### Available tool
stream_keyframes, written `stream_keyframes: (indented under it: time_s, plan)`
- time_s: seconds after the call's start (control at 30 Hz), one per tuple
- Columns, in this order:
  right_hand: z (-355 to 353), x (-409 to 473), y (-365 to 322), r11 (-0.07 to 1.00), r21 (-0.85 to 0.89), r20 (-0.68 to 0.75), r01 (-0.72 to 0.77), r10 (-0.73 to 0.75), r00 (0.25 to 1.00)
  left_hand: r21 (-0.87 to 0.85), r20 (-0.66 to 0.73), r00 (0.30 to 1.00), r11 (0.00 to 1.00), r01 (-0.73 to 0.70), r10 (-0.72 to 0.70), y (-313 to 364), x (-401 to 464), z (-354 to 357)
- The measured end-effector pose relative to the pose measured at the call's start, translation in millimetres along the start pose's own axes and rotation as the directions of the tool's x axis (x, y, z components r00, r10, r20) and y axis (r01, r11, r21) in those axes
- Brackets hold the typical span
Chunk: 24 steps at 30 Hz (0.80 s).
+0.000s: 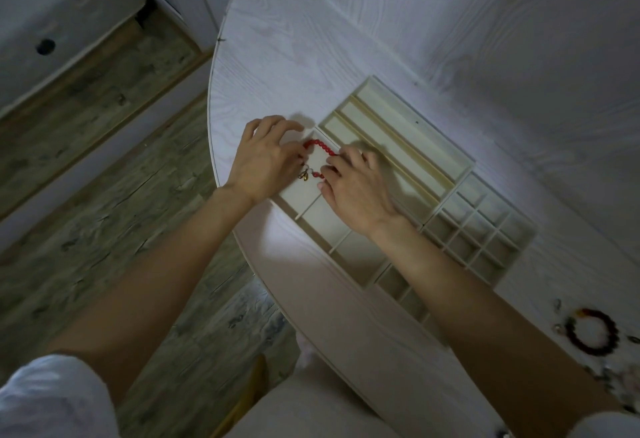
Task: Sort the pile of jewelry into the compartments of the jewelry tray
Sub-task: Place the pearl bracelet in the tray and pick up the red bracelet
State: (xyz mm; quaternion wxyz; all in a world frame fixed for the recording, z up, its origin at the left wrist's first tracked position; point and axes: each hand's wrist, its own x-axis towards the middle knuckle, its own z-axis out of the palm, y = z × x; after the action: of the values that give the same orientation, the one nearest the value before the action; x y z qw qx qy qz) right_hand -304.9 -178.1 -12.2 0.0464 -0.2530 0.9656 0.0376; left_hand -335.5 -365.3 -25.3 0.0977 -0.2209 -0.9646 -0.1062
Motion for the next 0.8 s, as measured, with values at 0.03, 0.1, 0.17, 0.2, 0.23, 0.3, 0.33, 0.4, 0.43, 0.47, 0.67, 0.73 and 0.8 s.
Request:
stream_keyframes:
  time_s: [0.03, 0.1, 0.17, 0.2, 0.23, 0.3, 0.33, 0.4, 0.43, 0.47, 0.67, 0.73, 0.8]
  plan:
    - [0.2, -0.2, 0.4, 1.000, 0.006, -0.003, 0.004, -0.004, 1.000, -0.020, 0.010, 1.000, 1.000, 0.018, -0.018, -0.1, -3.2, -1.4]
    - [0.3, -0.6, 1.0, 0.999, 0.034, 0.000, 0.007, -0.007, 1.000, -0.045, 0.046, 0.998, 0.998, 0.042, -0.040, 0.6, -7.5, -3.4]
    - [0.1, -2.0, 0.5, 0.998, 0.068, 0.010, 0.007, -0.007, 1.000, -0.032, 0.068, 0.997, 0.999, 0.036, -0.034, 3.7, -9.9, -2.6]
    - [-0.3, -3.0, 0.0, 0.997, 0.082, 0.013, 0.009, -0.010, 1.000, -0.018, 0.071, 0.997, 0.999, 0.031, -0.029, 5.9, -10.8, -1.1]
    - [-0.7, -3.9, -0.4, 0.995, 0.098, 0.014, 0.013, -0.014, 1.000, -0.005, 0.076, 0.997, 1.000, 0.031, -0.031, 8.5, -11.5, 0.3]
    - [-2.0, -5.7, 0.0, 0.991, 0.132, 0.024, 0.023, -0.026, 0.999, 0.010, 0.082, 0.995, 0.999, 0.052, -0.053, 13.8, -11.4, 1.9]
    - [-2.6, -6.6, 0.6, 0.989, 0.146, 0.031, 0.025, -0.030, 0.999, 0.016, 0.085, 0.994, 0.998, 0.065, -0.066, 16.0, -11.0, 2.0]
    - [-3.2, -7.3, 1.6, 0.987, 0.157, 0.027, 0.025, -0.030, 0.999, 0.022, 0.090, 0.993, 0.997, 0.080, -0.081, 18.1, -11.0, 1.1]
    - [-3.0, -7.4, 1.6, 0.987, 0.156, 0.020, 0.027, -0.030, 0.999, 0.021, 0.093, 0.992, 0.996, 0.082, -0.084, 18.5, -11.3, 0.8]
    - [-3.3, -8.4, 1.4, 0.987, 0.158, 0.022, 0.021, -0.025, 0.999, 0.024, 0.083, 0.993, 0.996, 0.082, -0.084, 19.1, -11.8, 1.1]
    - [-17.0, -15.9, 2.5, 0.940, 0.342, -0.029, 0.013, -0.004, 1.000, -0.076, -0.006, 0.995, 0.992, 0.098, -0.098, 36.5, -17.5, -16.1]
    - [-27.9, -38.6, 9.6, 0.919, 0.394, -0.087, -0.005, 0.043, 0.995, -0.185, -0.026, 0.989, 0.973, 0.136, -0.144, 60.7, -21.5, -30.4]
    - [-37.6, -80.3, 19.1, 0.880, 0.472, -0.144, -0.052, 0.135, 0.980, -0.380, -0.013, 0.973, 0.901, 0.208, -0.230, 100.1, -28.6, -45.6]
